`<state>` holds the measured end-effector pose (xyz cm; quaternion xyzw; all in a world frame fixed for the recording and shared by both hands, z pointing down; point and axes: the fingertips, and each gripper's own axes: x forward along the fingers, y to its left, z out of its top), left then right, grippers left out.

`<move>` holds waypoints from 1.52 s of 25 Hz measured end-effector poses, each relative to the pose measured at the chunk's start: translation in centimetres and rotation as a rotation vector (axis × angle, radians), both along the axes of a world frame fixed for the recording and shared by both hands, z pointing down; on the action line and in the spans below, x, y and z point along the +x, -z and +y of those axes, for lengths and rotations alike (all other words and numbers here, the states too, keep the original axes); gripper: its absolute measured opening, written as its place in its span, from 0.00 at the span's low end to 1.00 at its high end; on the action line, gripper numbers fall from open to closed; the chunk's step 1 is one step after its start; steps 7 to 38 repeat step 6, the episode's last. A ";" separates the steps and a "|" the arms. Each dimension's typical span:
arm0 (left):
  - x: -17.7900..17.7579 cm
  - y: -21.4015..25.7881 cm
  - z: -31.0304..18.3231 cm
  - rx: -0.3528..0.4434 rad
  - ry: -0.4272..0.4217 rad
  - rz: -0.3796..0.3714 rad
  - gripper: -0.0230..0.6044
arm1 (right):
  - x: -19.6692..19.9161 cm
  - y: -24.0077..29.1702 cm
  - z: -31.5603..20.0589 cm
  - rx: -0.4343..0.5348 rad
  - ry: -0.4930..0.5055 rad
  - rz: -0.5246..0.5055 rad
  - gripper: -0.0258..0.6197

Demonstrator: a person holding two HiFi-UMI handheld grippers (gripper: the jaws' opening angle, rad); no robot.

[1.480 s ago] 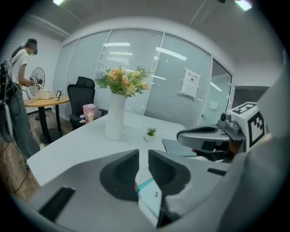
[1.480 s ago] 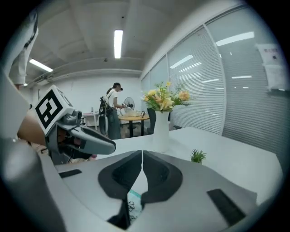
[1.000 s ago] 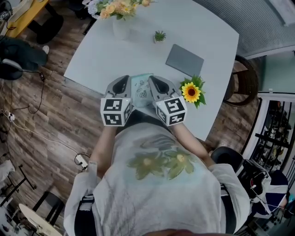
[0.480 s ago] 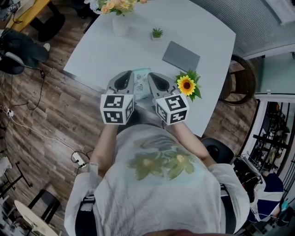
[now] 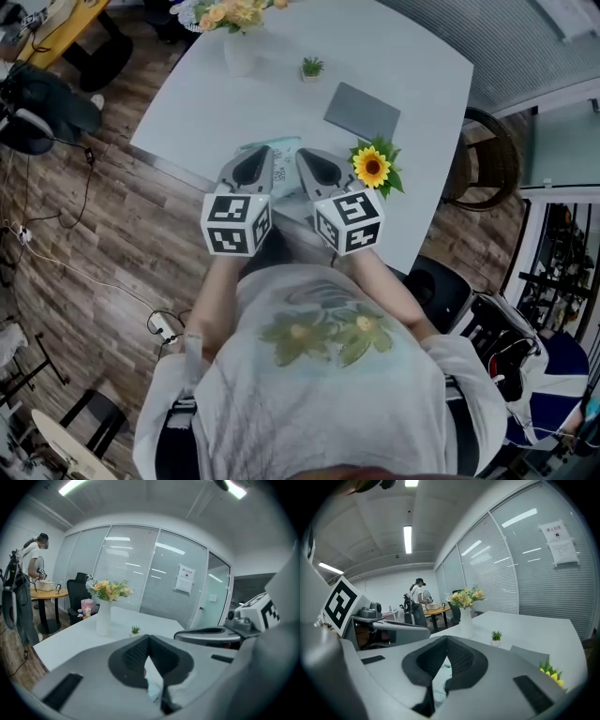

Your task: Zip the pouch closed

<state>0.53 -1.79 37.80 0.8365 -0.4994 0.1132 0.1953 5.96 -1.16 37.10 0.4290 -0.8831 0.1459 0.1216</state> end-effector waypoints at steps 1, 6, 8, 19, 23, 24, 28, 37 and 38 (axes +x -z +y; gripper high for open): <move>0.1 0.1 0.1 0.002 -0.001 0.001 0.04 | -0.1 0.1 0.1 0.002 0.003 -0.003 0.07; 0.6 0.8 1.0 0.018 -0.006 -0.004 0.04 | -0.2 0.7 0.6 0.014 0.009 -0.007 0.07; 0.6 0.8 1.0 0.018 -0.006 -0.004 0.04 | -0.2 0.7 0.6 0.014 0.009 -0.007 0.07; 0.6 0.8 1.0 0.018 -0.006 -0.004 0.04 | -0.2 0.7 0.6 0.014 0.009 -0.007 0.07; 0.6 0.8 1.0 0.018 -0.006 -0.004 0.04 | -0.2 0.7 0.6 0.014 0.009 -0.007 0.07; 0.6 0.8 1.0 0.018 -0.006 -0.004 0.04 | -0.2 0.7 0.6 0.014 0.009 -0.007 0.07; 0.6 0.8 1.0 0.018 -0.006 -0.004 0.04 | -0.2 0.7 0.6 0.014 0.009 -0.007 0.07; 0.6 0.8 1.0 0.018 -0.006 -0.004 0.04 | -0.2 0.7 0.6 0.014 0.009 -0.007 0.07; 0.6 0.8 1.0 0.018 -0.006 -0.004 0.04 | -0.2 0.7 0.6 0.014 0.009 -0.007 0.07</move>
